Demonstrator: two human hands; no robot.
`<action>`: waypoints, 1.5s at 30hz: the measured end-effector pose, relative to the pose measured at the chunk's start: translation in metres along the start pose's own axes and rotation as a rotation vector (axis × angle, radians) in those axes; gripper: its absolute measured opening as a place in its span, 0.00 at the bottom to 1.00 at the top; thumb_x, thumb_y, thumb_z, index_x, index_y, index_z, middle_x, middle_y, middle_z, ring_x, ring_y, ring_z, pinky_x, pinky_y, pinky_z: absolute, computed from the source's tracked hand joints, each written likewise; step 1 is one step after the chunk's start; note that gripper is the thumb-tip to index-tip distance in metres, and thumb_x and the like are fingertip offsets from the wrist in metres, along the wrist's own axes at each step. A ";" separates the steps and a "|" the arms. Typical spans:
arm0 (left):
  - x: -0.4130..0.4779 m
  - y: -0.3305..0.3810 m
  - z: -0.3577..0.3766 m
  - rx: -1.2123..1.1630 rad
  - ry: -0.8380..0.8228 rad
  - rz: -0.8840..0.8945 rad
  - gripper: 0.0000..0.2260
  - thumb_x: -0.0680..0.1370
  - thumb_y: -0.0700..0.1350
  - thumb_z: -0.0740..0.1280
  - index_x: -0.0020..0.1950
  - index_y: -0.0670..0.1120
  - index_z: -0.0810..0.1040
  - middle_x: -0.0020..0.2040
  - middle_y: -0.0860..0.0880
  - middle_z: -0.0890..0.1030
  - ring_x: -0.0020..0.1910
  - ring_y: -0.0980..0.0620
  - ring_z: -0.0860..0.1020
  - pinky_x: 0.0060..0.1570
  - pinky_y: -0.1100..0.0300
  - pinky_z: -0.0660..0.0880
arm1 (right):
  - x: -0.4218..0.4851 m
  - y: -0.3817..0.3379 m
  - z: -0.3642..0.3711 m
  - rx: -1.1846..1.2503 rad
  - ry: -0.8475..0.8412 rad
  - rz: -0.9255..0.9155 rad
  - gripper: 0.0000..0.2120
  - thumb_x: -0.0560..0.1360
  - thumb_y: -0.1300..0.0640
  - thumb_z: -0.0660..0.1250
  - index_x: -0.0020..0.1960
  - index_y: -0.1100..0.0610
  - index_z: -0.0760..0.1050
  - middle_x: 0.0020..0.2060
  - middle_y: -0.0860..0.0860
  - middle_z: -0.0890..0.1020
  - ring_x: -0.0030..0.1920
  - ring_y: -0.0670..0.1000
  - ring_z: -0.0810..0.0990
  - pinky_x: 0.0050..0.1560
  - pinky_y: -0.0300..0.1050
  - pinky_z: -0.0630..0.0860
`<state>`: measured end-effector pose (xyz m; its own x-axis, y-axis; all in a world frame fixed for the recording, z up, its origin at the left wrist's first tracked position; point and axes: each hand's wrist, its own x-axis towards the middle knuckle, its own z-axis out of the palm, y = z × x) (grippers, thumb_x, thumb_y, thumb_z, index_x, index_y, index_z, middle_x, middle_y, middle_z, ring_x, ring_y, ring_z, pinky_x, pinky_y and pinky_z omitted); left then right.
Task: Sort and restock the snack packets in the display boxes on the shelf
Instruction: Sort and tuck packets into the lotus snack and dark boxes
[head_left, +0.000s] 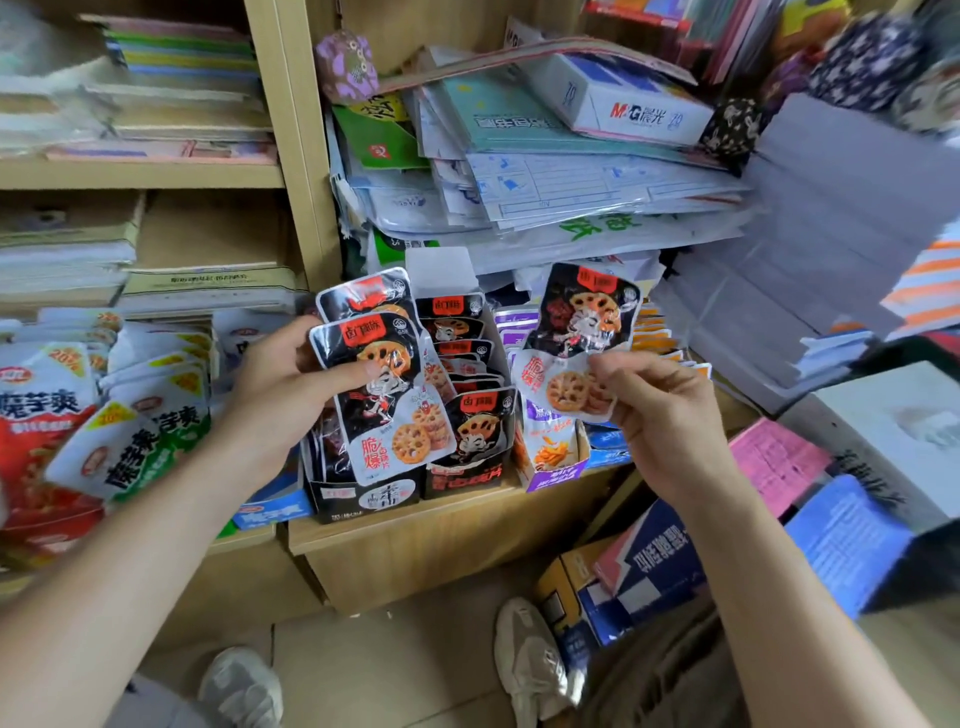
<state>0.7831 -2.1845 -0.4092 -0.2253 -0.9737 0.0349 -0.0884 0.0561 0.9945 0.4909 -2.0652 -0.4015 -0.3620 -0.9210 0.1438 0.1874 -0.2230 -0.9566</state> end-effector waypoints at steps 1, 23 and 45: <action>0.000 0.000 0.001 0.003 0.004 0.001 0.16 0.71 0.38 0.77 0.56 0.51 0.83 0.50 0.49 0.87 0.50 0.47 0.86 0.57 0.40 0.79 | 0.000 0.001 0.000 -0.014 0.006 -0.020 0.07 0.66 0.58 0.76 0.44 0.57 0.85 0.40 0.56 0.87 0.43 0.55 0.87 0.42 0.47 0.83; 0.009 -0.001 -0.036 -0.085 0.228 0.037 0.15 0.71 0.35 0.77 0.57 0.44 0.82 0.50 0.47 0.87 0.50 0.47 0.86 0.52 0.47 0.82 | 0.004 0.071 0.045 -0.883 -0.110 -0.089 0.11 0.74 0.56 0.77 0.40 0.43 0.77 0.36 0.39 0.84 0.40 0.39 0.81 0.37 0.36 0.74; 0.003 0.006 -0.028 -0.144 0.146 0.122 0.12 0.73 0.35 0.75 0.54 0.46 0.82 0.48 0.50 0.87 0.48 0.48 0.86 0.44 0.54 0.82 | 0.012 0.062 0.047 -1.034 -0.161 -0.393 0.15 0.77 0.60 0.73 0.63 0.53 0.82 0.48 0.49 0.85 0.42 0.46 0.80 0.46 0.44 0.81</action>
<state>0.8087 -2.1931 -0.4001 -0.0818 -0.9839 0.1587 0.0725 0.1530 0.9856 0.5406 -2.1052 -0.4467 -0.0924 -0.8923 0.4419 -0.7910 -0.2038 -0.5769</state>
